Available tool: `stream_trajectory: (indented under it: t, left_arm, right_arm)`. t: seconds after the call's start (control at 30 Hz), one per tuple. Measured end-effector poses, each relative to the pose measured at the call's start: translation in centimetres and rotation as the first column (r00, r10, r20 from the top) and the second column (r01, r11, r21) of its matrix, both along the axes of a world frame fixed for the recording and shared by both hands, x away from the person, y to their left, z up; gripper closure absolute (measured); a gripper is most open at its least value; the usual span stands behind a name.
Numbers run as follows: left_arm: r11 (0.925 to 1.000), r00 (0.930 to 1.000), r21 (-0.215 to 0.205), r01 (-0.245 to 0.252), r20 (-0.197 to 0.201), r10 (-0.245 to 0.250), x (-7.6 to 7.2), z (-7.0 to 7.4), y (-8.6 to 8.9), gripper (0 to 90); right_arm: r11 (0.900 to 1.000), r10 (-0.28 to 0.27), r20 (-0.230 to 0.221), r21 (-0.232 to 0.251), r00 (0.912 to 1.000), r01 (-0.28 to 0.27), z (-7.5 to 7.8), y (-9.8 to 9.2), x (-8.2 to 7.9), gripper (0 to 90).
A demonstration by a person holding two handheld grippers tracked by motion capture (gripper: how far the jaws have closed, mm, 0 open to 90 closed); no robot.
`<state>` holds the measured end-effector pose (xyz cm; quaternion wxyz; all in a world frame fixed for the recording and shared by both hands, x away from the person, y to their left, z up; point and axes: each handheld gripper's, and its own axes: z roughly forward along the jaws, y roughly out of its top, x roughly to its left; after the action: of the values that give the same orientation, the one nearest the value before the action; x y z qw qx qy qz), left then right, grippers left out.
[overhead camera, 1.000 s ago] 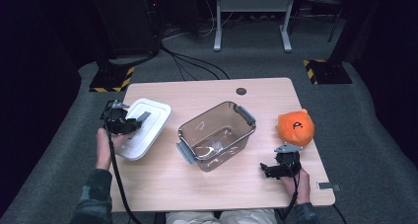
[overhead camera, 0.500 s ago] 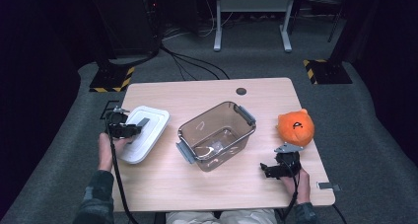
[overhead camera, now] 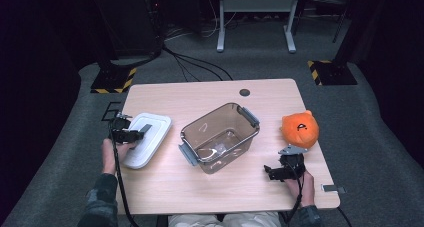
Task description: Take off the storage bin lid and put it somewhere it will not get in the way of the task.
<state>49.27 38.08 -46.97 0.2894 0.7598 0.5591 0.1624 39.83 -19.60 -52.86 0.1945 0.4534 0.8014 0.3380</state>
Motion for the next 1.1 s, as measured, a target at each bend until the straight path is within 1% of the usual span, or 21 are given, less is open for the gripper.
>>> stream_trajectory:
  t: [0.4,0.47,0.57,0.6,0.63,0.67,0.8,0.97,1.1]
  left_arm:
    - [1.0,0.9999,0.008,-0.005,-0.011,0.005,0.6,-1.1,-0.1,66.5]
    - [0.9998,0.9999,0.02,0.0,-0.014,0.0,0.7,-1.4,-0.2,66.6]
    - [0.9981,0.9995,0.058,0.018,-0.027,-0.016,0.8,-1.8,-0.4,66.6]
    - [0.9983,0.9997,0.056,0.015,-0.021,-0.013,0.8,-2.1,-0.5,66.6]
    - [0.9977,0.9995,0.063,0.025,-0.022,-0.024,0.8,-2.2,-0.5,66.6]
    - [0.9983,0.9999,0.057,0.016,-0.006,-0.015,0.8,-2.4,-0.6,66.5]
    - [0.9978,0.9998,0.065,0.015,0.01,-0.016,0.8,-2.5,-0.4,66.5]
    - [0.9977,0.9998,0.066,0.015,0.008,-0.016,1.0,-2.7,-0.3,66.5]
    - [0.9983,0.9998,0.055,0.017,0.012,-0.017,1.0,-2.7,-0.2,66.3]
  right_arm:
    - [1.0,0.0,0.0,0.0,1.0,0.0,0.0,0.0,0.0,2.4]
    - [1.0,-0.001,0.0,0.0,1.0,0.001,0.0,0.0,0.0,2.4]
    - [1.0,-0.001,0.0,0.0,1.0,0.001,0.0,0.0,0.0,2.4]
    - [1.0,-0.001,-0.001,0.0,1.0,0.001,0.0,0.0,0.0,2.5]
    - [1.0,-0.001,0.0,0.0,1.0,0.001,0.0,0.0,0.0,2.4]
    - [1.0,-0.001,0.0,0.0,1.0,0.001,0.0,0.0,0.0,2.4]
    - [1.0,-0.001,0.001,0.0,1.0,0.001,0.0,0.0,0.0,2.4]
    - [1.0,-0.001,0.0,0.0,1.0,0.001,0.0,0.0,0.0,2.5]
    - [1.0,0.0,0.0,0.001,1.0,0.0,0.0,0.0,0.0,2.4]
